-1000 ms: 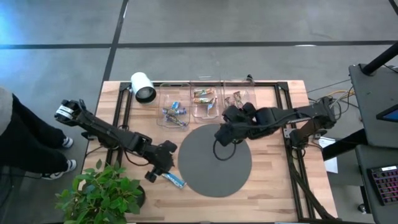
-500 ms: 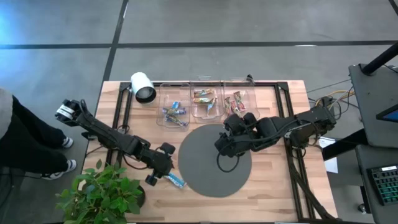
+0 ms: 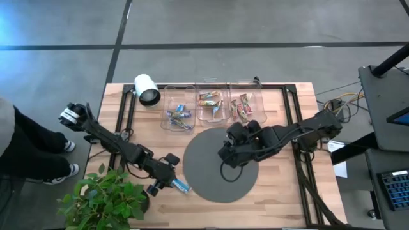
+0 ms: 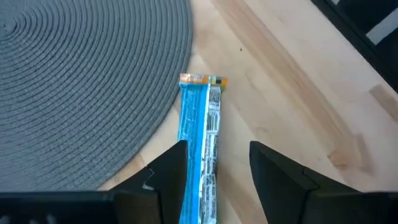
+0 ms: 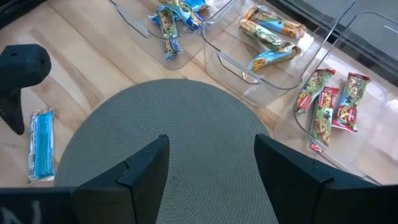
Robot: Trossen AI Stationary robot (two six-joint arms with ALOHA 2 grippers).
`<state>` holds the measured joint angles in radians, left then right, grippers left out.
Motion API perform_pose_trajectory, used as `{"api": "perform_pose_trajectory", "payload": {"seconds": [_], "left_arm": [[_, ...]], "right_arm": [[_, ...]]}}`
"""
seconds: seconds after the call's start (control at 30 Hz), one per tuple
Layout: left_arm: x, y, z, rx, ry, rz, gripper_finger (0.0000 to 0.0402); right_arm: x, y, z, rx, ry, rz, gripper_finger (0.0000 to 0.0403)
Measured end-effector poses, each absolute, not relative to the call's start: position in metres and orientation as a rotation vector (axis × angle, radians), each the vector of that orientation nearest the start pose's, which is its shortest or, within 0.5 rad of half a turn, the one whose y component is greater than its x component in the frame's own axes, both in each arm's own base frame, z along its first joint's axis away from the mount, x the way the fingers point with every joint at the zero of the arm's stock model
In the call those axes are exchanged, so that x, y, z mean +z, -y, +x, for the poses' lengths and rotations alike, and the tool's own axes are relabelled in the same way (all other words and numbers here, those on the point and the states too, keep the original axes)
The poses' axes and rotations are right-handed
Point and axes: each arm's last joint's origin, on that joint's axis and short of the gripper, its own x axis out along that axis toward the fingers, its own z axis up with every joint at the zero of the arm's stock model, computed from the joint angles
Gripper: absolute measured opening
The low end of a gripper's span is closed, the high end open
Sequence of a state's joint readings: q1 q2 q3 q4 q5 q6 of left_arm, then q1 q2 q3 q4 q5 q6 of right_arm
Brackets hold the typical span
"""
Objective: Pick and place Granola Bars by type
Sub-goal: Put the yellow granola bar into the middle bin
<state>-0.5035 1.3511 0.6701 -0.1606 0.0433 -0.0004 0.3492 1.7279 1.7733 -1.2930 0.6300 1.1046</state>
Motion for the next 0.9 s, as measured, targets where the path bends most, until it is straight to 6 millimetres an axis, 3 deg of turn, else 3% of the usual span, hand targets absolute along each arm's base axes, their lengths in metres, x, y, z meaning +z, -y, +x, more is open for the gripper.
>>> {"api": "perform_pose_trajectory", "payload": {"seconds": [0.33, 0.53, 0.73, 0.9], "left_arm": [[0.154, 0.127, 0.226, -0.513, -0.883, 0.208, 0.0156], [0.156, 0.127, 0.230, -0.470, -0.852, 0.244, 0.0156], [0.158, 0.127, 0.232, -0.371, -0.870, 0.101, 0.0157], [0.159, 0.127, 0.232, -0.373, -0.867, 0.109, 0.0170]], "right_arm": [[0.346, -0.098, 0.320, -0.781, -0.814, 0.400, 0.0226], [0.346, -0.098, 0.319, -0.782, -0.821, 0.393, 0.0226], [0.346, -0.098, 0.319, -0.771, -0.835, 0.369, 0.0226], [0.346, -0.097, 0.319, -0.760, -0.847, 0.342, 0.0226]]}}
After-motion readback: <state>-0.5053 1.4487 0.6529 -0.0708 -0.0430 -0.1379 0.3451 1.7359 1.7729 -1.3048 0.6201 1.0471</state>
